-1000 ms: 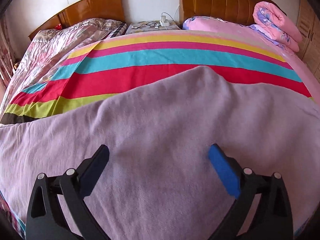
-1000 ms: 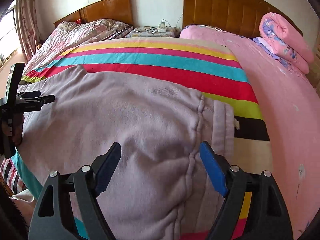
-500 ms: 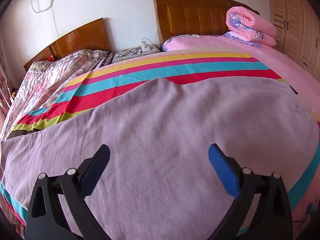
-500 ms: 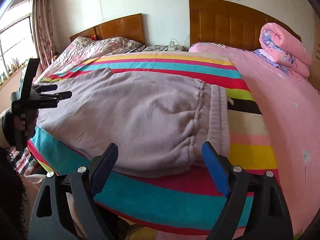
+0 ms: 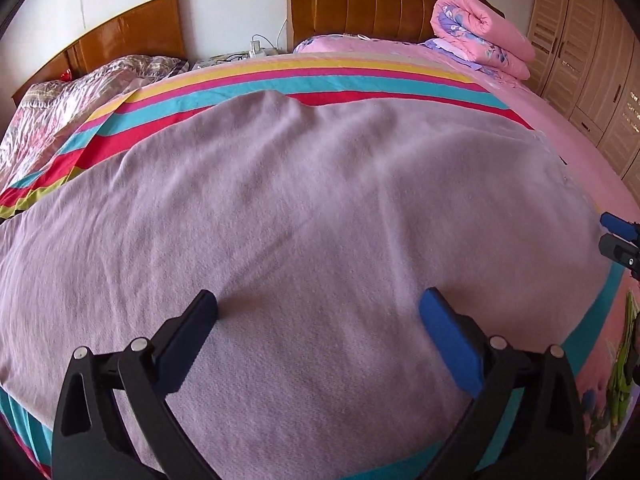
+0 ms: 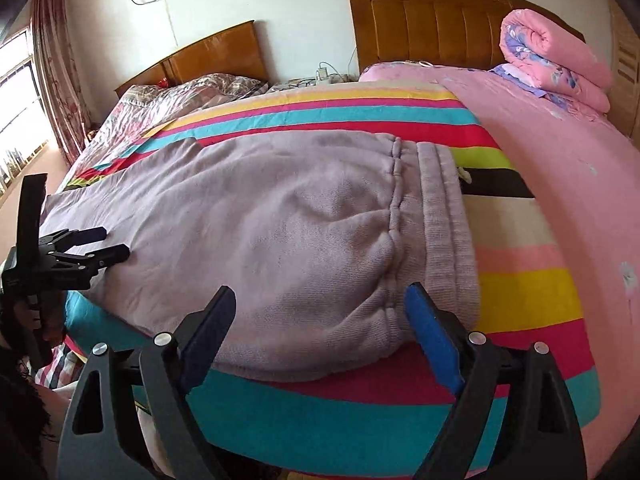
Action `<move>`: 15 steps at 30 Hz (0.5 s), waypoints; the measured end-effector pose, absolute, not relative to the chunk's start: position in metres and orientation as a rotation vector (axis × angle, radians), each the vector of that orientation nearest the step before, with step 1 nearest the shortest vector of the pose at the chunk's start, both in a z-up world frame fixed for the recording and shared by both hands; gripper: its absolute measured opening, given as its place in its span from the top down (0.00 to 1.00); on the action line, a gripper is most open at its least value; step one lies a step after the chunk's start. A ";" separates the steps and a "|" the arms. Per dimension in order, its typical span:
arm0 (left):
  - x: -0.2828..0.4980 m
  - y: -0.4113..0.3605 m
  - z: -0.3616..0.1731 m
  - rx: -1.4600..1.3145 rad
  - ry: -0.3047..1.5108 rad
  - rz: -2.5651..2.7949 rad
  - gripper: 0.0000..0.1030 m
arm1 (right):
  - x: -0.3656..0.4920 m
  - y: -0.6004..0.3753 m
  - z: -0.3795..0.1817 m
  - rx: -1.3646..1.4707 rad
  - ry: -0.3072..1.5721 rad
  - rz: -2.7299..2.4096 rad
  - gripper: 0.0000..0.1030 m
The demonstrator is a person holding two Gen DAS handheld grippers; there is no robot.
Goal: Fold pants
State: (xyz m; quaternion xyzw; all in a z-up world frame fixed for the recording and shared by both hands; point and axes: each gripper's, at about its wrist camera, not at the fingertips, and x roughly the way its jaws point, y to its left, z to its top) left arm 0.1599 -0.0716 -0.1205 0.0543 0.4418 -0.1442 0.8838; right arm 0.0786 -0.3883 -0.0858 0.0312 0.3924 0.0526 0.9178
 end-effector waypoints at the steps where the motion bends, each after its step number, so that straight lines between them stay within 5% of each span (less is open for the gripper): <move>1: 0.157 -0.069 -0.114 0.103 0.890 -0.311 0.02 | 0.079 -0.383 -0.077 0.046 0.782 0.103 0.18; 8: 0.143 -0.010 -0.076 0.039 0.766 -0.277 0.02 | 0.116 -0.283 -0.062 -0.042 0.749 0.314 0.17; 15: 0.105 0.174 -0.062 -0.241 0.724 0.005 0.02 | 0.146 -0.145 -0.064 -0.176 0.777 0.571 0.17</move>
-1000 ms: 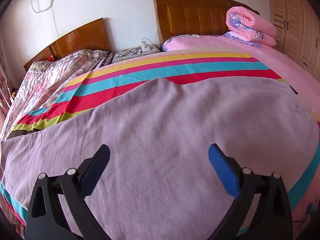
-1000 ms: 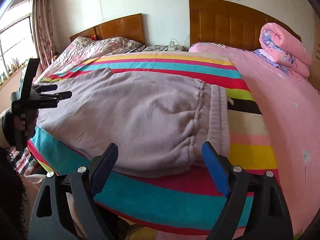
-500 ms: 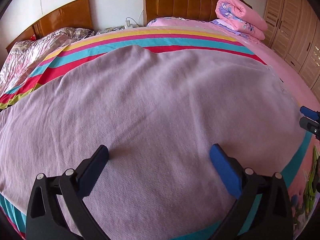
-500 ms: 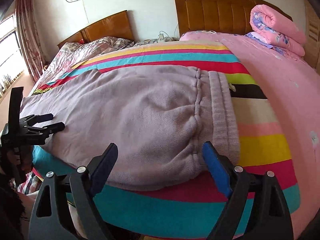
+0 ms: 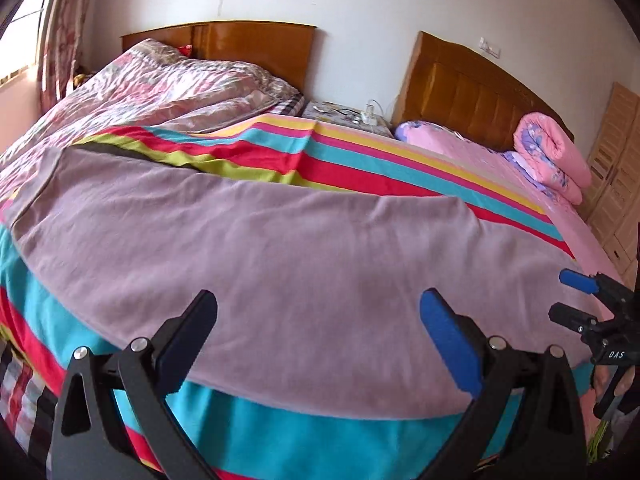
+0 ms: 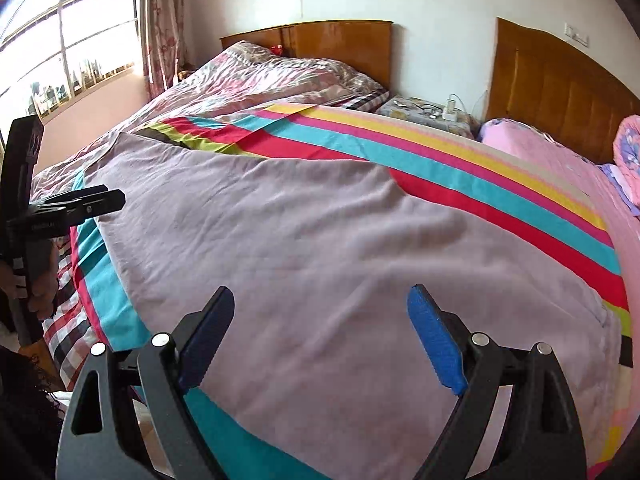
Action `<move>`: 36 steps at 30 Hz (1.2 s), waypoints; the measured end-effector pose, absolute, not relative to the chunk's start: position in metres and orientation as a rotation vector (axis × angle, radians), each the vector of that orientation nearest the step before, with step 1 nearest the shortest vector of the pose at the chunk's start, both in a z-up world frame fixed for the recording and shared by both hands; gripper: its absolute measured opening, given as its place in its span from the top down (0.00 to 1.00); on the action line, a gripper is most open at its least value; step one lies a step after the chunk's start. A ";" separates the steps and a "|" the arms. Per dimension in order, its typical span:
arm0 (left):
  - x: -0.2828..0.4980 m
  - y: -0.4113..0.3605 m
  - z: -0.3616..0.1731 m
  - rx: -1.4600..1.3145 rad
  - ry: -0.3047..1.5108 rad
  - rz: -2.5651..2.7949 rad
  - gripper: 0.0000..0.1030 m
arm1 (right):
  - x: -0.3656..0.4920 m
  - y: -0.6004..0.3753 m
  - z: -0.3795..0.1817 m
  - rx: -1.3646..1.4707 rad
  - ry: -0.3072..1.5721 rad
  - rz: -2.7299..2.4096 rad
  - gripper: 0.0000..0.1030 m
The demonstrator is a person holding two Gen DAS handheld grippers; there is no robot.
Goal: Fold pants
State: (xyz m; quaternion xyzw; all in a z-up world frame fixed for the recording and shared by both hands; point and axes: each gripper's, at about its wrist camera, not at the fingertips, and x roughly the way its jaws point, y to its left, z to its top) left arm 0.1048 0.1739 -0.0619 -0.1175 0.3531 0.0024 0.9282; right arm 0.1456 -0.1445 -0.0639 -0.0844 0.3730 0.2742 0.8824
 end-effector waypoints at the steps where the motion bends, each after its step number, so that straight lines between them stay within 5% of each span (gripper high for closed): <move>1: 0.096 0.207 -0.064 -0.302 0.723 0.045 0.01 | 0.149 -0.120 -0.062 -0.208 0.775 0.621 0.17; 8: 0.041 0.419 -0.096 -0.892 0.599 0.177 0.02 | 0.166 0.058 -0.046 -0.405 0.684 0.937 0.17; 11: 0.039 0.462 -0.097 -0.939 0.566 0.223 0.02 | 0.167 0.125 -0.043 -0.425 0.665 1.070 0.17; 20: 0.054 0.495 -0.097 -0.965 0.575 0.251 0.02 | 0.121 0.267 -0.081 -0.788 0.534 1.227 0.35; 32: -0.005 0.513 -0.098 -0.957 0.553 0.312 0.02 | 0.086 0.308 -0.126 -1.129 0.192 1.057 0.50; 34: -0.005 0.513 -0.103 -0.986 0.551 0.278 0.02 | 0.089 0.310 -0.127 -1.116 0.205 1.054 0.79; 36: -0.001 0.512 -0.107 -1.027 0.547 0.225 0.02 | 0.093 0.309 -0.120 -1.053 0.216 1.055 0.85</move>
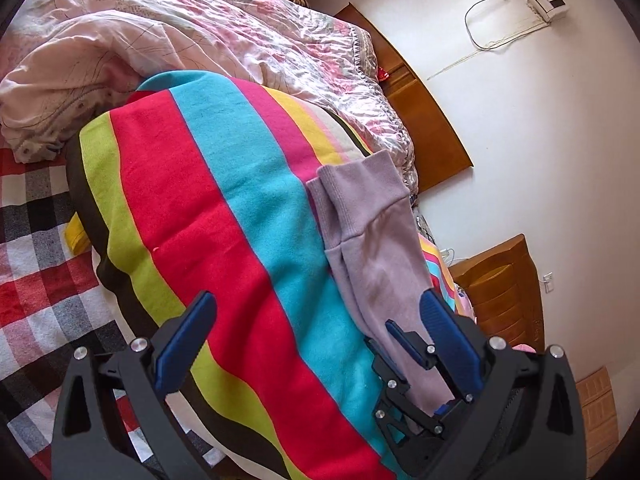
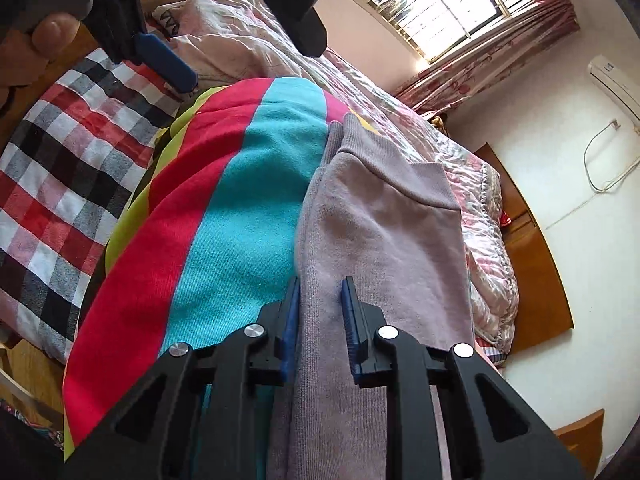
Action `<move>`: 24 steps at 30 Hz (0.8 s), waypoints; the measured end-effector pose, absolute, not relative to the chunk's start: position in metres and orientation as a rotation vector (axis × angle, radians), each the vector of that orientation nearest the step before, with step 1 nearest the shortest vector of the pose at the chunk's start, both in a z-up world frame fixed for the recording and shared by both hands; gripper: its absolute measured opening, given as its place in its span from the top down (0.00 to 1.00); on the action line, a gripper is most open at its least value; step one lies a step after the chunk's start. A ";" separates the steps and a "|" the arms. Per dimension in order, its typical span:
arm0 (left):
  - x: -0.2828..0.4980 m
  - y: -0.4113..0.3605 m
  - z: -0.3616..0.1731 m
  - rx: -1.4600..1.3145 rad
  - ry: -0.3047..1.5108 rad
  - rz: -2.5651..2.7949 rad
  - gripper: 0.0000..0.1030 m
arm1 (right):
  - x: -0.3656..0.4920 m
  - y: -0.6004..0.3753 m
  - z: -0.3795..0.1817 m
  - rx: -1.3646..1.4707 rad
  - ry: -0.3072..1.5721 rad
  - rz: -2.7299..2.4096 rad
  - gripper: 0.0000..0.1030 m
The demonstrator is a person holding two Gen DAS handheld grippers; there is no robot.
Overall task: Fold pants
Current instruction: 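Close both grippers on the end of the folded sweatpants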
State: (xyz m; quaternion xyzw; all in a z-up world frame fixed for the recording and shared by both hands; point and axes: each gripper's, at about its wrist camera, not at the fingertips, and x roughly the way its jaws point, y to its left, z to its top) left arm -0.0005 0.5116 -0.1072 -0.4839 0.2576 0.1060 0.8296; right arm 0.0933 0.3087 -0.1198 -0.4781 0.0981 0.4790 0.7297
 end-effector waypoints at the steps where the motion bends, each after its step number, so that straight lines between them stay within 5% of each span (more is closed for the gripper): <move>1: 0.004 0.510 -0.109 -1.050 0.543 0.187 0.02 | 0.096 0.306 -0.114 -1.010 0.227 1.059 0.86; 13: 0.104 0.510 -0.137 -1.208 0.539 -0.066 0.05 | 0.111 0.299 -0.087 -0.805 0.309 1.112 0.89; 14: 0.110 0.515 -0.136 -1.196 0.527 -0.054 0.10 | 0.111 0.301 -0.087 -0.796 0.316 1.121 0.89; 16: 0.119 0.522 -0.136 -1.180 0.530 -0.032 0.42 | 0.112 0.302 -0.087 -0.788 0.363 1.172 0.88; 17: 0.123 0.526 -0.137 -1.185 0.527 -0.033 0.49 | 0.114 0.302 -0.086 -0.792 0.405 1.203 0.84; 19: 0.123 0.532 -0.141 -1.180 0.540 0.002 0.72 | 0.125 0.292 -0.075 -0.706 0.488 1.288 0.47; 21: 0.120 0.534 -0.145 -1.171 0.536 -0.005 0.77 | 0.153 0.282 -0.064 -0.589 0.575 1.319 0.28; 24: 0.120 0.532 -0.146 -1.136 0.527 0.005 0.81 | 0.208 0.271 -0.056 -0.510 0.647 1.230 0.33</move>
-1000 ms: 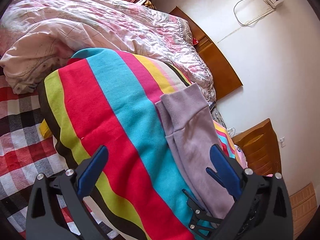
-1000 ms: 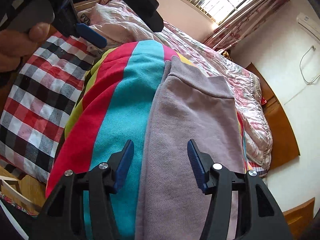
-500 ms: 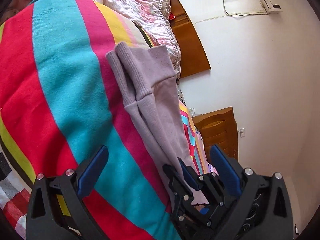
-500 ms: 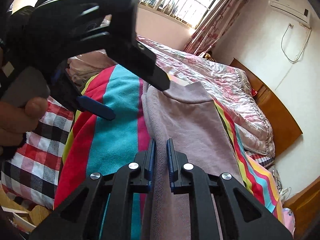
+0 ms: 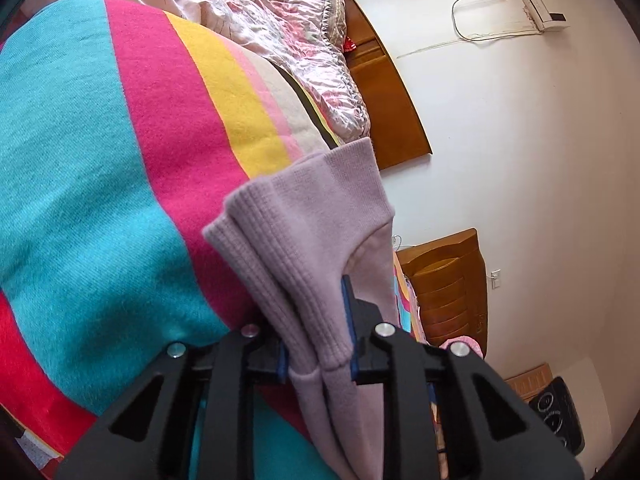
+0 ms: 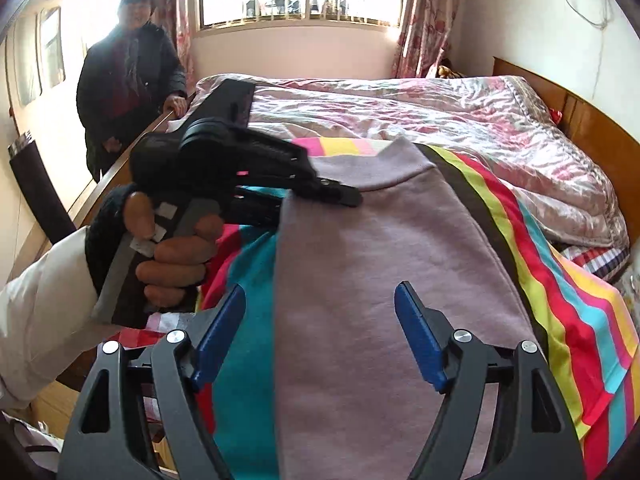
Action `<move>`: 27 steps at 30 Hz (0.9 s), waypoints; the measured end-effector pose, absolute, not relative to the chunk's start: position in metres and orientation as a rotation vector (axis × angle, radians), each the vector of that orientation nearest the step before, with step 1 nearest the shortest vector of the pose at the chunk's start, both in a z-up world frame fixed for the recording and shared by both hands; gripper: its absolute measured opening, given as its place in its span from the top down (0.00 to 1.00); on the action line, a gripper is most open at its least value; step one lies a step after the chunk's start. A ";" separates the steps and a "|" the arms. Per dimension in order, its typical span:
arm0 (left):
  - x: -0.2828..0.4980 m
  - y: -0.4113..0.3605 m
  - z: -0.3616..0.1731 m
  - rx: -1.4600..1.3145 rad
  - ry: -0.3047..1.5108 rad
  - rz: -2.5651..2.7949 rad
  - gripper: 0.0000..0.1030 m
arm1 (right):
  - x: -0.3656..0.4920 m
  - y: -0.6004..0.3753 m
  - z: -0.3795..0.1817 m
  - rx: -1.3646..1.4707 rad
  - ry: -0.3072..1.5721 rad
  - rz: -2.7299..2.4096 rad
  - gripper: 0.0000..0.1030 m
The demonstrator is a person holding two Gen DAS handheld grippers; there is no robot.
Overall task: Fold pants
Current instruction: 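Close both grippers on the end of the folded sweatpants, then lift the held end with both grippers and fold it over the stack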
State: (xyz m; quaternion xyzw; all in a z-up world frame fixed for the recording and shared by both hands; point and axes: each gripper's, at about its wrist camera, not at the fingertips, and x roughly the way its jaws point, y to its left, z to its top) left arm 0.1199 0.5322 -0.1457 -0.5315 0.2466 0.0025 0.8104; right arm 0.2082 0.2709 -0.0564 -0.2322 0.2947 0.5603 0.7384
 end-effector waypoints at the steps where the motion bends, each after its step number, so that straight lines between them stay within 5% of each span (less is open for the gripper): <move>1: 0.120 0.530 -0.143 -1.110 0.524 0.016 0.82 | 0.226 0.270 -0.058 -0.510 0.679 1.196 0.35; 8: 0.129 0.528 -0.130 -0.998 0.548 0.065 0.83 | 0.270 0.275 -0.098 -0.574 0.797 1.133 0.35; 14: 0.134 0.523 -0.115 -0.904 0.579 0.115 0.83 | 0.229 0.234 -0.063 -0.500 0.810 1.164 0.34; 18: 0.135 0.515 -0.098 -0.829 0.573 0.129 0.83 | 0.196 0.216 -0.103 -0.667 0.868 1.138 0.32; 23: 0.138 0.498 -0.075 -0.732 0.586 0.176 0.83 | 0.183 0.194 -0.083 -0.594 0.798 1.102 0.31; 27: 0.138 0.485 -0.057 -0.686 0.587 0.189 0.83 | 0.181 0.187 -0.108 -0.604 0.898 1.079 0.21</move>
